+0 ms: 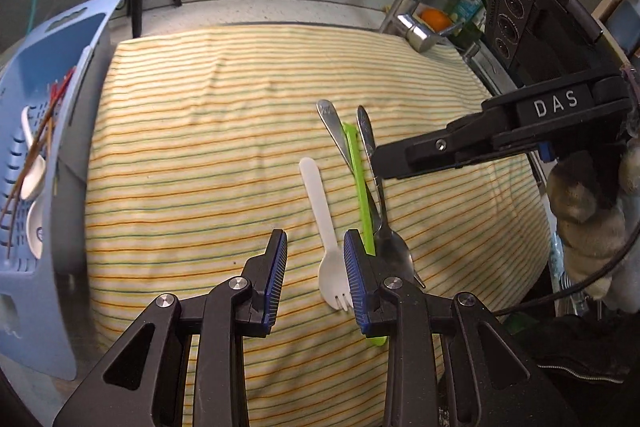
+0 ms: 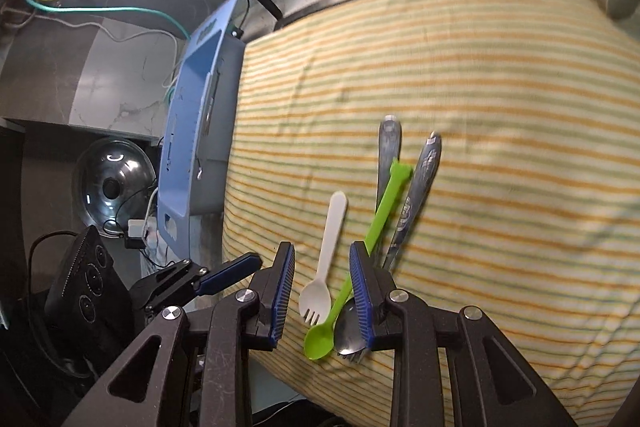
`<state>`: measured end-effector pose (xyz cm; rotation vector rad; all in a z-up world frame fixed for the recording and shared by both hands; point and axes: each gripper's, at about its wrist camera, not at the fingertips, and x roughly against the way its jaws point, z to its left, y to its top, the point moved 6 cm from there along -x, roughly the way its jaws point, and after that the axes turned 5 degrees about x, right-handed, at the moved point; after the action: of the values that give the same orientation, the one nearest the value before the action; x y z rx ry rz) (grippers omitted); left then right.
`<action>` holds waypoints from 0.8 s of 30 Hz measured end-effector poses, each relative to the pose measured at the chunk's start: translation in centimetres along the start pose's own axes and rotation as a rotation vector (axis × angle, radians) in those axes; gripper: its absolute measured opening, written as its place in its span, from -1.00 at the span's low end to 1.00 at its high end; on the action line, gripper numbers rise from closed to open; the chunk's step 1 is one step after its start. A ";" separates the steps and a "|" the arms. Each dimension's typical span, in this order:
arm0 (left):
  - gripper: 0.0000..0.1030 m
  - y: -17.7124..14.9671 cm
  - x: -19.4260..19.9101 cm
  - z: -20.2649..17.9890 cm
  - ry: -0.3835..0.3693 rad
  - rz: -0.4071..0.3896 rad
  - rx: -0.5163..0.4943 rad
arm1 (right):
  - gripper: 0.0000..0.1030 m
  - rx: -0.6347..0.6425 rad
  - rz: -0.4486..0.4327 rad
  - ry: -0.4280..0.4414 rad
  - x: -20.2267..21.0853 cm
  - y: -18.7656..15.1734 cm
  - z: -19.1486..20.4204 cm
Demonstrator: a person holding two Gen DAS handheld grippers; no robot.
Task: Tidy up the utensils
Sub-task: 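Grasp the white plastic fork with the left gripper while the right grasps the green spoon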
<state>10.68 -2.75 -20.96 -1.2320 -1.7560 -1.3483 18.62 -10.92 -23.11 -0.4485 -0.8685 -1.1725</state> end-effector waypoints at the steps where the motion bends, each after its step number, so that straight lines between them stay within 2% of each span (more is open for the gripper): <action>1: -0.46 -0.1 -0.3 -0.2 -0.005 0.008 0.000 | -0.50 -0.007 0.006 -0.001 -0.4 -0.1 -0.1; 12: -0.46 -0.5 -1.8 -0.8 -0.004 0.040 -0.014 | -0.51 -0.070 0.037 0.005 -2.1 -0.9 -1.2; 20: -0.46 -0.4 -2.9 -1.3 0.038 0.056 -0.054 | -0.53 -0.113 0.056 0.027 -3.0 -1.0 -1.6; 24: -0.47 -0.6 -3.2 -1.0 0.072 0.063 -0.074 | -0.59 -0.122 0.054 0.011 -3.3 -0.9 -1.6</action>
<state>11.29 -4.78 -23.69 -1.2520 -1.6178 -1.4146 17.96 -10.38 -26.79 -0.5610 -0.7740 -1.1811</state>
